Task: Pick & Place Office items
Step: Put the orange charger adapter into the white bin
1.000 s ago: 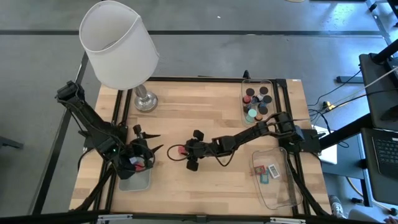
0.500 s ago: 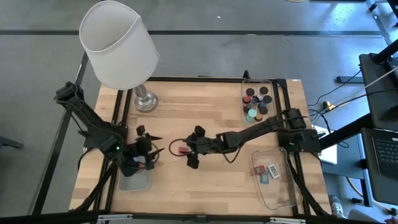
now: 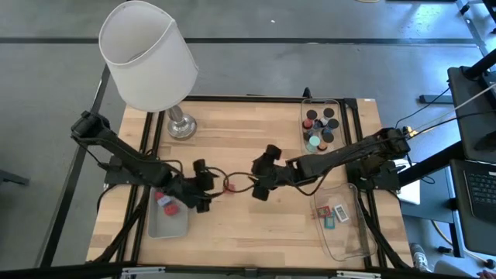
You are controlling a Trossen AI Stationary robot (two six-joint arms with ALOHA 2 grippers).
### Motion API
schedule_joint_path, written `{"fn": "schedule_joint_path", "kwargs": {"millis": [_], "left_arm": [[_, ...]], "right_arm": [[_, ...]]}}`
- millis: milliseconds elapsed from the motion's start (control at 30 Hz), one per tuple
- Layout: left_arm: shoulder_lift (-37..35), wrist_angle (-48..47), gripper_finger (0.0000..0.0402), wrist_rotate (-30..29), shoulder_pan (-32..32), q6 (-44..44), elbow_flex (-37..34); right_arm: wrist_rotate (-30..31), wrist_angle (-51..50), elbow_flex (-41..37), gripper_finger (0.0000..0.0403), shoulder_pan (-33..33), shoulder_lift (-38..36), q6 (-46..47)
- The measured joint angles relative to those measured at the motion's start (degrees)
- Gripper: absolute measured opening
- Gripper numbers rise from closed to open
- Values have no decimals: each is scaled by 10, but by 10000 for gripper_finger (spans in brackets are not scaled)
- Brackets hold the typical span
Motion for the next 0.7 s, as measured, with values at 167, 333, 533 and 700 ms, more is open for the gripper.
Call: {"fn": "schedule_joint_path", "kwargs": {"millis": [167, 333, 533, 700], "left_arm": [[45, 69, 279, 102, 39, 91, 0], [69, 79, 279, 137, 76, 140, 0], [73, 83, 279, 170, 122, 143, 0], [73, 84, 279, 239, 145, 143, 0]], "right_arm": [[24, -123, 0, 279, 4, -2, 30], [19, -163, -37, 279, 4, -12, 42], [12, -156, -135, 279, 4, -75, 89], [13, -57, -251, 279, 12, -172, 129]]}}
